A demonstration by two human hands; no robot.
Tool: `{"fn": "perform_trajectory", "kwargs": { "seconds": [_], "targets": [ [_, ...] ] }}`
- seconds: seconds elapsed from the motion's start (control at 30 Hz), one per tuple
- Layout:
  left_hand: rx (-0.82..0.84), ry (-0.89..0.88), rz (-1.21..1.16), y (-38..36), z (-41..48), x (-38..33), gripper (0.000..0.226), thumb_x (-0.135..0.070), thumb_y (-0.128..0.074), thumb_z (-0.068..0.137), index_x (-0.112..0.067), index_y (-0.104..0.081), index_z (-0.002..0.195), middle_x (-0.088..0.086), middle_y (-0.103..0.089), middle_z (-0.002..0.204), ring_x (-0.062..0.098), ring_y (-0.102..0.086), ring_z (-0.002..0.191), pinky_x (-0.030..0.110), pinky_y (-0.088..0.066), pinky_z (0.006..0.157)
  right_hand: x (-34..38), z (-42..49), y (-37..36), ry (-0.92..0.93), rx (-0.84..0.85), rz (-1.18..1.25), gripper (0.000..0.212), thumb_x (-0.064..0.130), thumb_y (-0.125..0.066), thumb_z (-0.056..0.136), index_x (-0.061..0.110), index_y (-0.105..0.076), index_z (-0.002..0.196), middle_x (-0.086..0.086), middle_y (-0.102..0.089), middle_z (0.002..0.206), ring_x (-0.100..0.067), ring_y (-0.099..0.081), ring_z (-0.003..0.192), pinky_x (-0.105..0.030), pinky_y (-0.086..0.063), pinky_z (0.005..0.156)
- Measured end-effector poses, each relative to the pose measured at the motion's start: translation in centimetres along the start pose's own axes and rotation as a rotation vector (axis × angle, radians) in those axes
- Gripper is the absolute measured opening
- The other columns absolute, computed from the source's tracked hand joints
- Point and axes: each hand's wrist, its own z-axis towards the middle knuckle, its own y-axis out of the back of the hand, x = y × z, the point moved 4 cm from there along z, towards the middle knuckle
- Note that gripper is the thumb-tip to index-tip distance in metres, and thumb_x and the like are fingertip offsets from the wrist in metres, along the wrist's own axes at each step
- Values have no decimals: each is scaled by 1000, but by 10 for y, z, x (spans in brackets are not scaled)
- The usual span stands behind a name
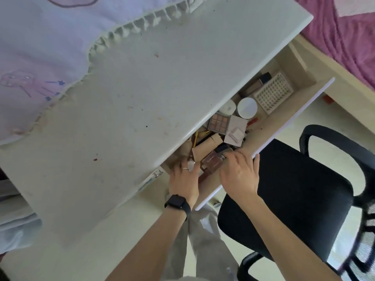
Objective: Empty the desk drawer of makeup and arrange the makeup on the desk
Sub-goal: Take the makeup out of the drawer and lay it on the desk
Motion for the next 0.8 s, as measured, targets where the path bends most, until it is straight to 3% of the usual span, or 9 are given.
{"fn": "perform_trajectory", "kwargs": {
  "seconds": [0.07,0.1,0.23,0.4,0.57,0.7,0.8],
  "targets": [
    [-19,11,31,-6,6,-3,60,-10,-60,89,-32,-39,140,11,-28,153,33,-49,116,41,-42,98,8,11,-13,19,215,-166,36,29,-52,95,21,-60,129,2,-64,127,-24,-49,133,-57,6,122],
    [-43,17,50,-8,7,-3,59,-8,-61,87,-31,-42,138,10,-31,151,31,-52,109,41,-43,95,12,17,-18,26,287,-245,35,34,-49,96,22,-58,127,3,-65,124,-24,-52,128,-57,8,120],
    [-166,-24,167,-11,5,-6,51,-11,-76,69,-28,-68,115,8,-63,119,26,-60,72,36,-50,75,23,35,-31,15,361,-385,42,50,-53,93,20,-53,123,-3,-64,124,-28,-56,118,-56,-16,112],
    [-198,-13,171,-17,7,-3,43,-11,-78,65,-27,-72,104,8,-65,101,27,-55,58,35,-51,70,25,41,-41,10,358,-462,59,60,-55,90,17,-51,130,-8,-60,130,-30,-52,123,-54,-25,111],
    [-219,-22,169,-20,11,-5,41,-12,-73,71,-26,-69,110,8,-64,103,25,-54,56,35,-51,72,25,41,-46,43,351,-487,61,60,-54,91,15,-50,132,-9,-58,132,-31,-51,123,-55,-29,110],
    [-263,-24,106,-14,9,0,48,-6,-80,57,-19,-73,103,11,-65,95,28,-56,56,34,-52,67,25,45,-46,43,375,-469,57,56,-51,89,13,-51,128,-9,-58,129,-30,-52,120,-52,-32,107],
    [-111,-35,29,-20,9,6,72,-21,-83,62,-14,-57,129,11,-59,115,30,-61,85,37,-48,85,19,47,-38,28,366,-432,65,63,-51,83,15,-52,126,-7,-59,126,-29,-53,118,-49,-32,105]
  ]
}}
